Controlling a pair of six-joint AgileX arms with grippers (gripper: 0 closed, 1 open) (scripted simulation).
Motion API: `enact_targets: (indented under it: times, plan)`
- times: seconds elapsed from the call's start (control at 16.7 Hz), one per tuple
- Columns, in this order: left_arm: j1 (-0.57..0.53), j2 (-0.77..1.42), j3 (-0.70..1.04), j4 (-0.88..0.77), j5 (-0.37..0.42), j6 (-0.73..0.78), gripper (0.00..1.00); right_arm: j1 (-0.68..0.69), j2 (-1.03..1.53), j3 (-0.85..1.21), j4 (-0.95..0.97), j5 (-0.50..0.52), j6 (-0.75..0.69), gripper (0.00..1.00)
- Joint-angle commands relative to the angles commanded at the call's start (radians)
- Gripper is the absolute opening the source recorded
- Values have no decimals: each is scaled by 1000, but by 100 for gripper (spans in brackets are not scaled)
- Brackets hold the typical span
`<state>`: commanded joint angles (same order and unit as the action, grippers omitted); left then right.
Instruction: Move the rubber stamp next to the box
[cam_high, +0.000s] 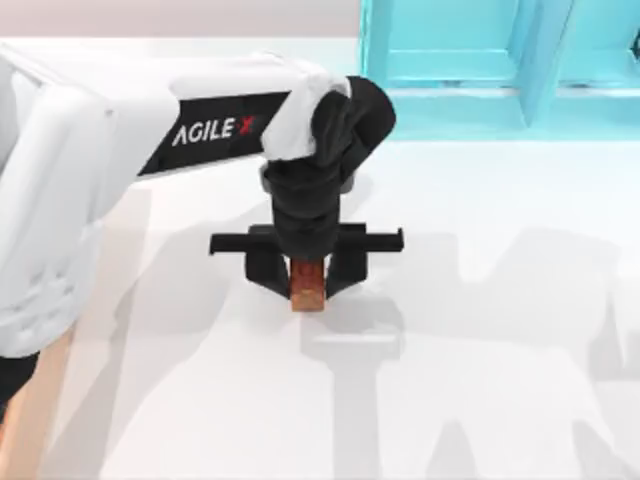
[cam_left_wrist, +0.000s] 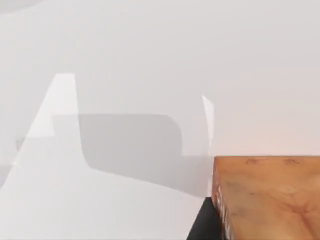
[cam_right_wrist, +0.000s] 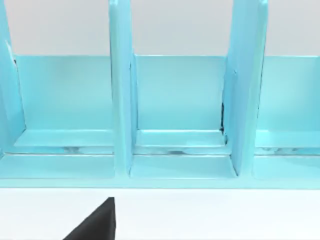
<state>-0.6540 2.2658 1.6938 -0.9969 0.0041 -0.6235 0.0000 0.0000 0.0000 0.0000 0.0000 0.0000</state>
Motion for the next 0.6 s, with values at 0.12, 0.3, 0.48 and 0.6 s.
enact_targets:
  times: [0.12, 0.3, 0.48, 0.6]
  plan:
    - [0, -5, 15, -16, 0, -1, 0, 0, 0, 0, 0, 0, 0, 100]
    - [-1, -21, 58, -84, -1, -2, 0, 0, 0, 0, 0, 0, 0, 100]
    - [-1, -41, 103, -157, 0, -2, 0, 0, 0, 0, 0, 0, 0, 100]
    - [-1, -51, 119, -170, -1, -2, 0, 0, 0, 0, 0, 0, 0, 100]
